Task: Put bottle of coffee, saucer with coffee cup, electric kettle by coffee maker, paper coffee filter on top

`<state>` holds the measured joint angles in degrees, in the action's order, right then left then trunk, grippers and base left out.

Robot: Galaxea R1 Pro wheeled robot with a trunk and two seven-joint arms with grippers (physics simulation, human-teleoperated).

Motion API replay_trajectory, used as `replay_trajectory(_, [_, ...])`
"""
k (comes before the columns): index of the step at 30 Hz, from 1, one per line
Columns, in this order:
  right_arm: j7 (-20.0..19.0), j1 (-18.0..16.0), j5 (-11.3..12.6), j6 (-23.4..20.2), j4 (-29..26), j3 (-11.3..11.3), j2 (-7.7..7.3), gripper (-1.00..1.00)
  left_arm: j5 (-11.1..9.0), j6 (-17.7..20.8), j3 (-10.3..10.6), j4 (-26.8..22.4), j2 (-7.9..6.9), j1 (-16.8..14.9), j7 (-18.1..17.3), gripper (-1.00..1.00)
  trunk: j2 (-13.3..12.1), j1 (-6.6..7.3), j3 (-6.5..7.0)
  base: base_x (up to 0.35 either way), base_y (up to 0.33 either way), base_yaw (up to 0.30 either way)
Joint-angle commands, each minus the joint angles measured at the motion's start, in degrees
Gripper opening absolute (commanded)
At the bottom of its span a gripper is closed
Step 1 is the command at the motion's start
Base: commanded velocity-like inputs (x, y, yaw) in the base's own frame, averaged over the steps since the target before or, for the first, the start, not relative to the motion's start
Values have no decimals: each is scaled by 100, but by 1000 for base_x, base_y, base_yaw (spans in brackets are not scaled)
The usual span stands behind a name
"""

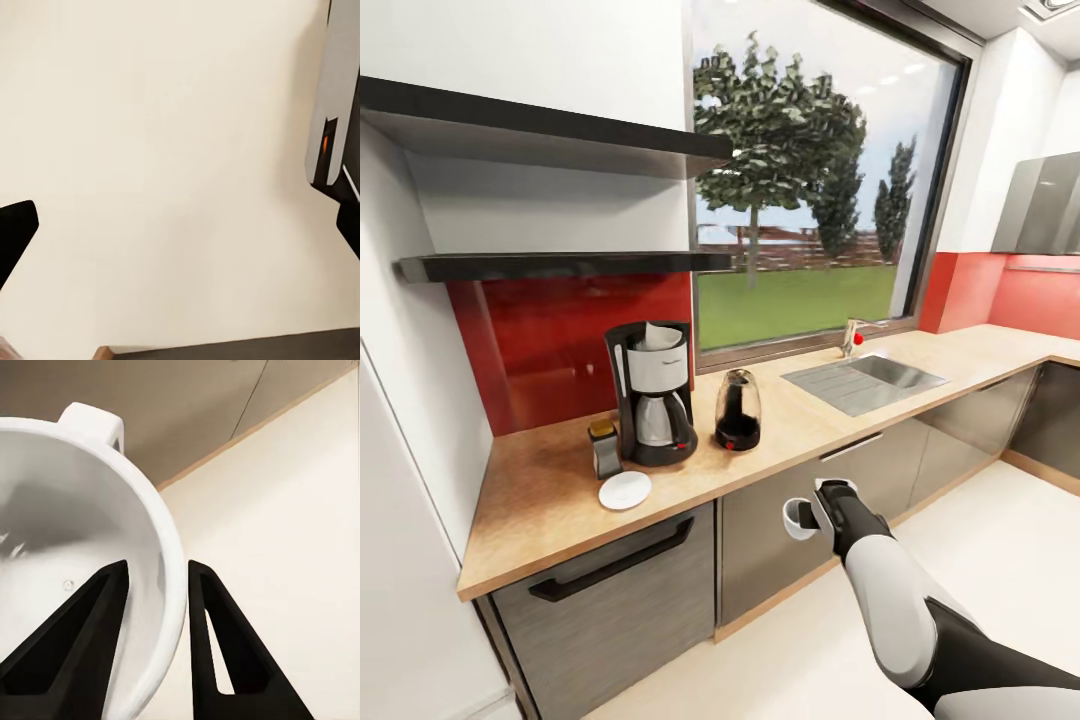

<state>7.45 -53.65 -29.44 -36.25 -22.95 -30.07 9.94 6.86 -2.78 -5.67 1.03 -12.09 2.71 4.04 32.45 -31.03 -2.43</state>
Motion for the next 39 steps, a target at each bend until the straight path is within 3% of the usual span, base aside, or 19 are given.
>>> replay_trajectory(1, [11,-5,17,-18,-79,-25,6,-100,61,-29,-46,11,-2,-3,18,100,9,-3,-10,0,4,0])
replay_trajectory(3, [11,-5,18,-29,-306,-25,6,-100,61,-29,-53,11,2,-5,18,100,9,-3,-10,0,1,0])
replay_trajectory(14, [1,-5,25,-27,-372,-18,6,-100,61,-29,-48,11,-8,-8,18,100,9,-3,-10,0,28,0])
replay_trajectory(33, [-69,-14,33,-123,-659,-16,6,-100,60,-23,-80,13,-22,-4,18,100,9,-3,-10,8,267,0])
replay_trajectory(39, [-161,-27,35,-539,-683,-16,6,-100,67,-21,-68,19,-21,0,18,100,9,-3,-10,4,17,0])
